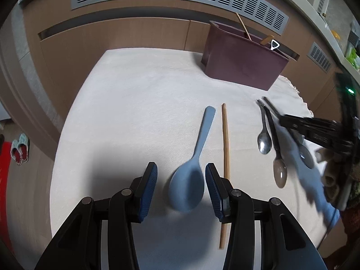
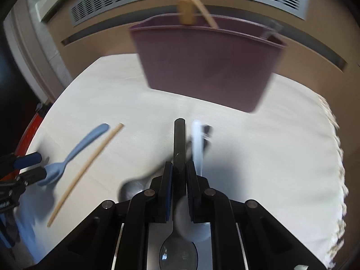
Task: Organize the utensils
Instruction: 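Grasp the blue plastic spoon with the left tool while the right tool grasps a metal spoon, then lift both held spoons into the maroon holder and open both tools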
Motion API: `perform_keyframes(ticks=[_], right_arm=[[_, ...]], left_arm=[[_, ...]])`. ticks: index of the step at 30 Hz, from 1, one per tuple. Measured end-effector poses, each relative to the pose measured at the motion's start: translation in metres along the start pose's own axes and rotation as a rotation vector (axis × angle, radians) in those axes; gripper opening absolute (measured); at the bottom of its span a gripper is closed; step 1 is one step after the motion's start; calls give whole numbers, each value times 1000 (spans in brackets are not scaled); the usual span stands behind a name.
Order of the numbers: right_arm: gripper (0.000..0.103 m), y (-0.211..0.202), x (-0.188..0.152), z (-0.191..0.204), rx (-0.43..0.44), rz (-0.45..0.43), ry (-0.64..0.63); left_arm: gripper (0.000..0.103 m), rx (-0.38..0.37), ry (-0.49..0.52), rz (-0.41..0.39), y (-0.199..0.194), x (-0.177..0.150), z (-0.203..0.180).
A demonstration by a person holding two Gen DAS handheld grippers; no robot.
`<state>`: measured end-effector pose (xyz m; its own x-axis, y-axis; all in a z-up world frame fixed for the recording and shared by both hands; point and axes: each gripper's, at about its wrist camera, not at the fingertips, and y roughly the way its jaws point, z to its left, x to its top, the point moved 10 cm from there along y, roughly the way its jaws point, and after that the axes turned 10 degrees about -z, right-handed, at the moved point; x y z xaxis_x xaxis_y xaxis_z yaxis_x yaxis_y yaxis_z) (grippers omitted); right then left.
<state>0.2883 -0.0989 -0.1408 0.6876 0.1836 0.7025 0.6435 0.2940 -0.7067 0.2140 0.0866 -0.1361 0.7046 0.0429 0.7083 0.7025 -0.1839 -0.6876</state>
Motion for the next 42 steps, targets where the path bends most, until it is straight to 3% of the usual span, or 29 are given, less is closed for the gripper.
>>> perform_keyframes(ticks=[8, 12, 18, 28, 29, 30, 32, 42], right_arm=[[11, -41, -11, -20, 2, -69, 54], [11, -47, -12, -18, 14, -84, 65], [11, -54, -19, -25, 34, -99, 103], [11, -77, -24, -32, -18, -163, 137], [11, -80, -26, -33, -9, -167, 154], [11, -82, -27, -34, -5, -168, 163], [11, -84, -30, -37, -2, -164, 178], [11, -100, -33, -45, -18, -175, 184]], left_arm=[[45, -38, 109, 80, 42, 31, -25], [35, -25, 167, 147, 58, 31, -31], [31, -19, 151, 188, 70, 29, -32], [31, 19, 166, 179, 78, 34, -39], [27, 20, 161, 183, 79, 34, -39], [16, 19, 156, 185, 79, 34, -40], [12, 23, 143, 181, 76, 34, -42], [12, -99, 116, 7, 20, 49, -92]])
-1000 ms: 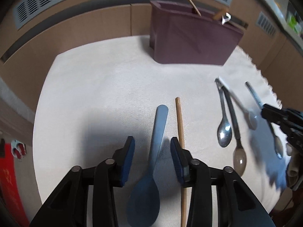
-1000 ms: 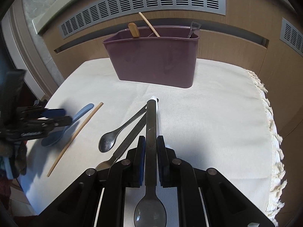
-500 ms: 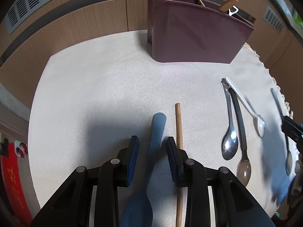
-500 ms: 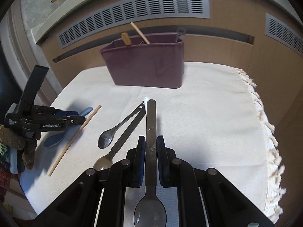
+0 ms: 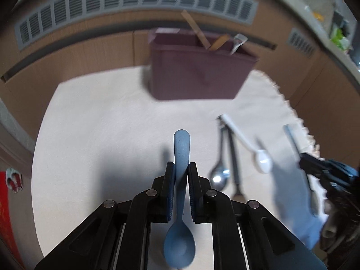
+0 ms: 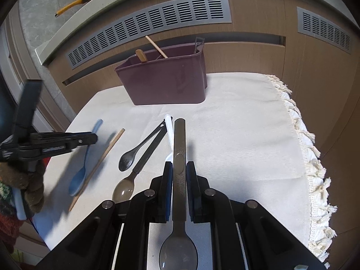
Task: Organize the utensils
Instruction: 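Lift both held spoons into the maroon holder and open both tools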
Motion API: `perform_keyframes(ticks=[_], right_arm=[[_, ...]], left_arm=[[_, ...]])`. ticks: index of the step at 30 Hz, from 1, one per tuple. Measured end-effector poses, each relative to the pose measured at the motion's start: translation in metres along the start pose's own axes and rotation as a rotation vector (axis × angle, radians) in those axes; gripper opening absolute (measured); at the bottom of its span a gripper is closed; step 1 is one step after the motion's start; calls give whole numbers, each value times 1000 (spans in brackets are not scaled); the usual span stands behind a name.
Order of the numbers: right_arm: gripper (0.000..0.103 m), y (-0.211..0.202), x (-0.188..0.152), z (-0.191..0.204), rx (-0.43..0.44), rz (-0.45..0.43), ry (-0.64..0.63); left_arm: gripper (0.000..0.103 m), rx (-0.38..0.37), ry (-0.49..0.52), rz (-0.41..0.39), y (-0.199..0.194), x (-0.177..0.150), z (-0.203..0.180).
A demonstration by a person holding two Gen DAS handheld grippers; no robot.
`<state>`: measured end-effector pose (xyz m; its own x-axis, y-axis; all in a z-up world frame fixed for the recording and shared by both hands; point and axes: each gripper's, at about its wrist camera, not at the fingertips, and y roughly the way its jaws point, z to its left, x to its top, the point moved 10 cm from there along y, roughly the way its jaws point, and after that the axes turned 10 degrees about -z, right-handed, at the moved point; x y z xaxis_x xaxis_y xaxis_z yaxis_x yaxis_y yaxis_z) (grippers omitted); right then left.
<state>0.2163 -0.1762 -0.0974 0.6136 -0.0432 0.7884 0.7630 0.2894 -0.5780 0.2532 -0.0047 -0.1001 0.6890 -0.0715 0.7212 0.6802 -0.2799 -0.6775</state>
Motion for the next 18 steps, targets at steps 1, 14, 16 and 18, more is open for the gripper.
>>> perform_keyframes(ticks=[1, 14, 16, 18], right_arm=[[11, -1, 0, -1, -2, 0, 3], [11, -19, 41, -3, -11, -81, -11], [11, -35, 70, -3, -5, -154, -21], [11, -58, 114, 0, 22, -254, -29]], left_arm=[[12, -13, 2, -22, -7, 3, -6], [12, -128, -22, -277, -82, 79, -40], [12, -140, -6, -354, -105, 111, -47], [12, -161, 9, -440, -134, 152, -56]])
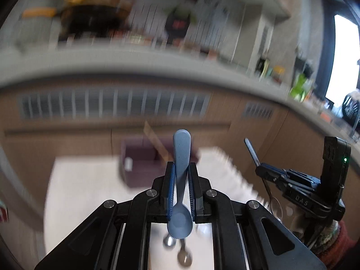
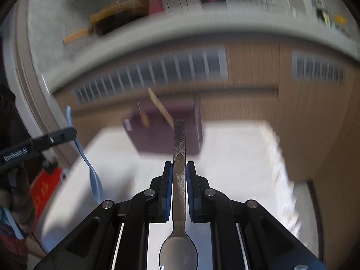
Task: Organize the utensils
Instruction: 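Lift both held spoons into the maroon holder and open both tools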
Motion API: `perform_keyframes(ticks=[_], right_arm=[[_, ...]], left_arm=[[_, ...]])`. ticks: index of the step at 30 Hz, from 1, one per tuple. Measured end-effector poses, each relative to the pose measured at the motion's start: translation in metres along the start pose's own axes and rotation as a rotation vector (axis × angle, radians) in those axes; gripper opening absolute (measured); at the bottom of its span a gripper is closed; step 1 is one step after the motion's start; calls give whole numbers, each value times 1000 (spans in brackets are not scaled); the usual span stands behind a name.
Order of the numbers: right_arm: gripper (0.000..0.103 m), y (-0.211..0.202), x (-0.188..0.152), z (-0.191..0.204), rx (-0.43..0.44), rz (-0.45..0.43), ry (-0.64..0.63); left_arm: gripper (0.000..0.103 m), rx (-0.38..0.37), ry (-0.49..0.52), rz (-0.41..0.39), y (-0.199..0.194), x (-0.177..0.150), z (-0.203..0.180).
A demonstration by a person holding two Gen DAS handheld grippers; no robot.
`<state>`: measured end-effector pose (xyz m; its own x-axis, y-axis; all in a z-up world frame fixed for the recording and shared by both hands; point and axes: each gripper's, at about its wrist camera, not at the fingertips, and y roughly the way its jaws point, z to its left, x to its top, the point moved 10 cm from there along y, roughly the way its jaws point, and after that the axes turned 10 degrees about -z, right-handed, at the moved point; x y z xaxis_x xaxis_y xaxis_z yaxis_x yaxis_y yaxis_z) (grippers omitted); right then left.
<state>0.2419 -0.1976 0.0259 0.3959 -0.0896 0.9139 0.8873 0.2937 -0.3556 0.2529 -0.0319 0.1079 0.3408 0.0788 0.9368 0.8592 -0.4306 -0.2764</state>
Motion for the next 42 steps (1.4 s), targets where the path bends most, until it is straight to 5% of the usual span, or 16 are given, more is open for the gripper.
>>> perform_keyframes(ticks=[6, 12, 19, 27, 37, 40, 42], right_arm=[[11, -25, 138, 23, 94, -280, -43], [11, -9, 179, 36, 169, -439, -58], [11, 68, 153, 23, 69, -463, -79], [11, 157, 110, 0, 89, -343, 8], [11, 193, 89, -5, 57, -339, -4], [14, 199, 78, -5, 74, -298, 2], [15, 197, 70, -6, 105, -246, 20]], left_arm=[[12, -5, 33, -199, -3, 101, -9], [12, 55, 30, -238, 31, 114, 22], [12, 86, -19, -137, 100, 69, 67], [12, 87, -53, -75, 151, 35, 93], [12, 102, -76, -81, 167, 18, 104], [21, 62, -98, -76, 172, 10, 103], [37, 73, -104, -64, 168, 4, 102]])
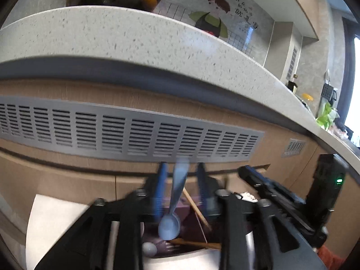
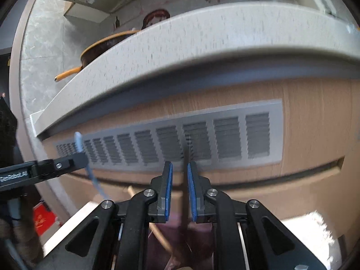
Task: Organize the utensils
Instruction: 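Lift both held spoons into the maroon holder and open both tools, then grasp the white plastic spoon with the right tool while the left tool approaches a chopstick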
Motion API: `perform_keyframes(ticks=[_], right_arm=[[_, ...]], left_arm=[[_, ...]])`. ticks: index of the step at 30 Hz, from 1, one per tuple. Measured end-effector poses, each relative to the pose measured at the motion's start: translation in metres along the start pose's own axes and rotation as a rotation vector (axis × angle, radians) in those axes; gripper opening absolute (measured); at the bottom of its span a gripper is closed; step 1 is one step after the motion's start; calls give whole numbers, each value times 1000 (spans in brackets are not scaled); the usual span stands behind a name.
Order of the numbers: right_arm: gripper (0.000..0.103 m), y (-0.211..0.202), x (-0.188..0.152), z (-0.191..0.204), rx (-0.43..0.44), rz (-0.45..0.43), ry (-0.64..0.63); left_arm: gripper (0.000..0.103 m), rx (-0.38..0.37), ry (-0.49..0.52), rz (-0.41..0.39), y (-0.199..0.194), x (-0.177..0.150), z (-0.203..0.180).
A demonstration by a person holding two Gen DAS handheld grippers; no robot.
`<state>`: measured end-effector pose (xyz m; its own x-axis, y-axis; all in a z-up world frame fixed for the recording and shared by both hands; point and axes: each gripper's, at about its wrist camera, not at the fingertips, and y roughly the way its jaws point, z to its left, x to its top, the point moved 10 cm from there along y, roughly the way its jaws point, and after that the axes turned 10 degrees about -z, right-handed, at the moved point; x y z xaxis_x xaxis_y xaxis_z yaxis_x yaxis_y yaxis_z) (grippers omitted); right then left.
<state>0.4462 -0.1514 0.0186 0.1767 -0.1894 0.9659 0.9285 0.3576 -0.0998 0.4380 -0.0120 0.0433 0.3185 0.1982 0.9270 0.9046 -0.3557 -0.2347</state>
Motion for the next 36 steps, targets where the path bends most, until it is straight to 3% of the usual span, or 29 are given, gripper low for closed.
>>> perform_keyframes(ticks=[5, 8, 13, 20, 28, 36], right_arm=[[19, -41, 9, -4, -25, 2, -15], [21, -68, 2, -2, -29, 90, -28], [21, -103, -41, 1, -28, 281, -46], [21, -141, -111, 13, -8, 444, -71], [21, -140, -183, 37, 15, 617, -121], [20, -108, -202, 36, -64, 653, -171]], left_arm=[[38, 40, 7, 17, -32, -8, 1], [38, 90, 27, 76, -55, -28, 5], [38, 132, 18, 196, -90, -83, 13], [38, 165, 12, 326, -129, -152, 9], [38, 173, 18, 437, -162, -208, 6], [38, 196, -7, 472, -177, -223, 17]])
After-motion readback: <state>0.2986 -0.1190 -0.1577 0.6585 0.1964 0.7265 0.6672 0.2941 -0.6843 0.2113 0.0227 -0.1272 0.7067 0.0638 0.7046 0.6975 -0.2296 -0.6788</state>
